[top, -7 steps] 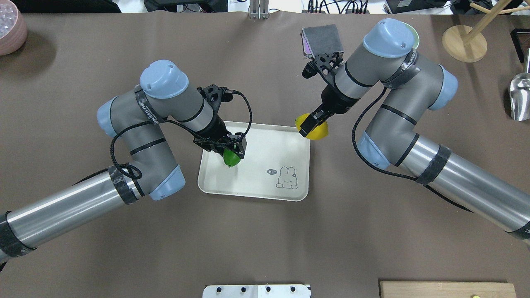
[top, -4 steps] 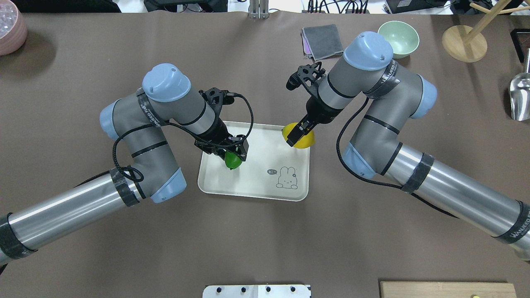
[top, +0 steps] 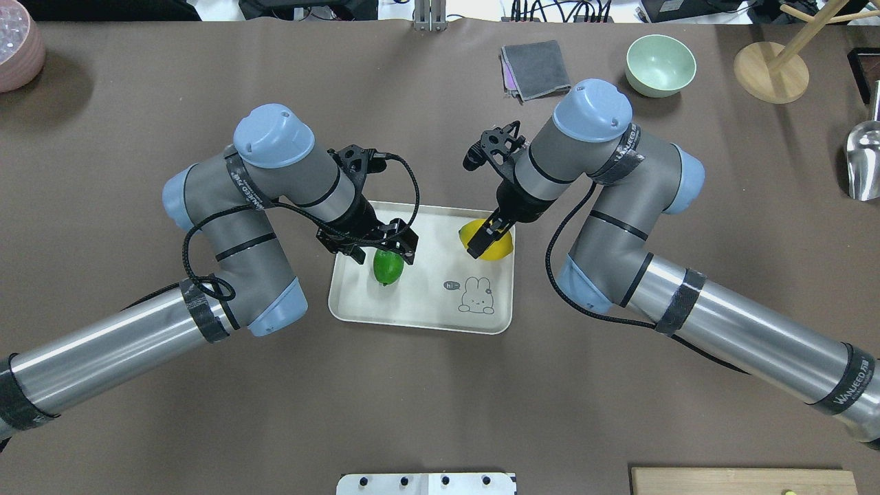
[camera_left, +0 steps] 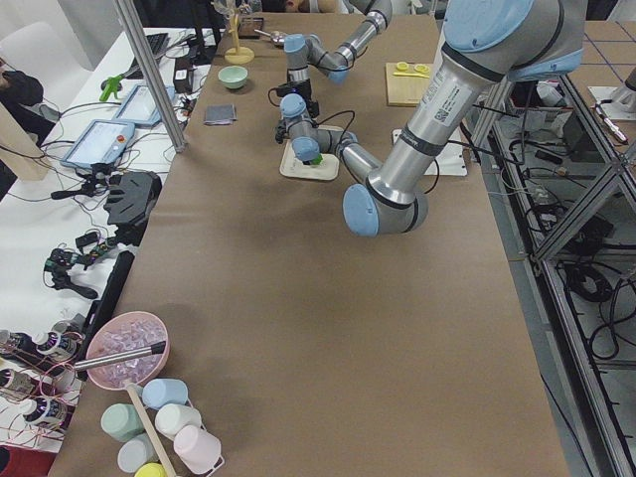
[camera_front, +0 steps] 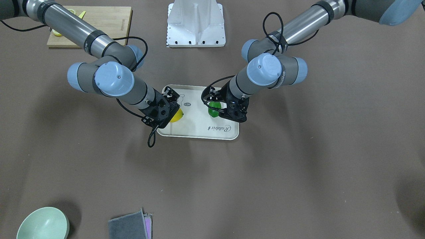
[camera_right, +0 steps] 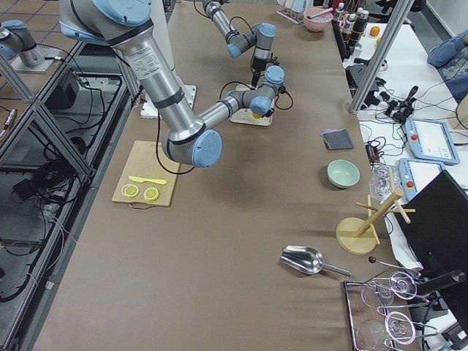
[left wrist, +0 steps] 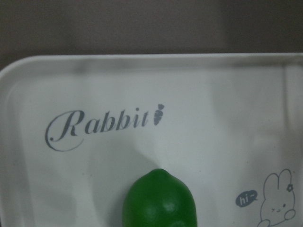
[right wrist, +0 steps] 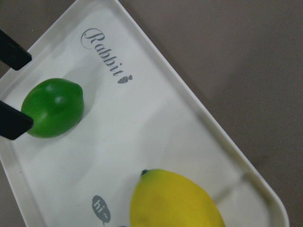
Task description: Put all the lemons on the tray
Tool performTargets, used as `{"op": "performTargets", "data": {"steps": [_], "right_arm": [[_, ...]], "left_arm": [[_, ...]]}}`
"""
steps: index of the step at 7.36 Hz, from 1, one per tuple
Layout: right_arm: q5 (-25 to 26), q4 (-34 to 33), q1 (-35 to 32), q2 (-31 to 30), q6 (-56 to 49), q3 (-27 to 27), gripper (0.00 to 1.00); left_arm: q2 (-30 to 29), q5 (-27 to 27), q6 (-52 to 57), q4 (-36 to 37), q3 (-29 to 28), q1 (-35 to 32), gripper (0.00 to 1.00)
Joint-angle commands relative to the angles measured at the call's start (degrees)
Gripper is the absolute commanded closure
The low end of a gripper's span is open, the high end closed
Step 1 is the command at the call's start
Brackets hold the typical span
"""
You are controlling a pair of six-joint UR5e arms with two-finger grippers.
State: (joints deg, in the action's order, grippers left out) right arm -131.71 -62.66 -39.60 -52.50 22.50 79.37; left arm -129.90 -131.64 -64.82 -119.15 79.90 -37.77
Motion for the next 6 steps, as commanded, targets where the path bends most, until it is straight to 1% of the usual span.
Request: {"op": "performTargets", "data": {"steps": [1,2,3,4,5,6], "right_arm": [[-0.30,-1.06,-3.19,0.21,0.09,1.74,0.01],[-1.78,-1.15,-6.34,-0.06,0.09,2.11,0.01],[-4.06,-2.37,-9.93,-1.80,-0.08,2.80,0.01],[-4.43,-4.47,-11.54,-5.91,-0.43,6.64,0.01],[-4.43,-4.75,-13.21,-11.26,-0.44,10.33,0.01],[-4.43,-4.75,-15.48,-15.49,-0.44,11.59,0.01]], "left_arm": [[1.65,-2.39,0.04,12.98,9.41,-4.83,0.02],[2.71,-1.79,1.09,21.77,15.66,-7.12,0.02],[3.59,0.57,7.54,29.86,20.24,-10.10,0.02],[6.03,5.55,21.70,40.30,25.16,-13.09,0.02],[6.41,11.00,35.85,48.76,27.91,-16.16,0.02],[9.72,13.49,41.38,51.45,28.46,-22.29,0.02]]}}
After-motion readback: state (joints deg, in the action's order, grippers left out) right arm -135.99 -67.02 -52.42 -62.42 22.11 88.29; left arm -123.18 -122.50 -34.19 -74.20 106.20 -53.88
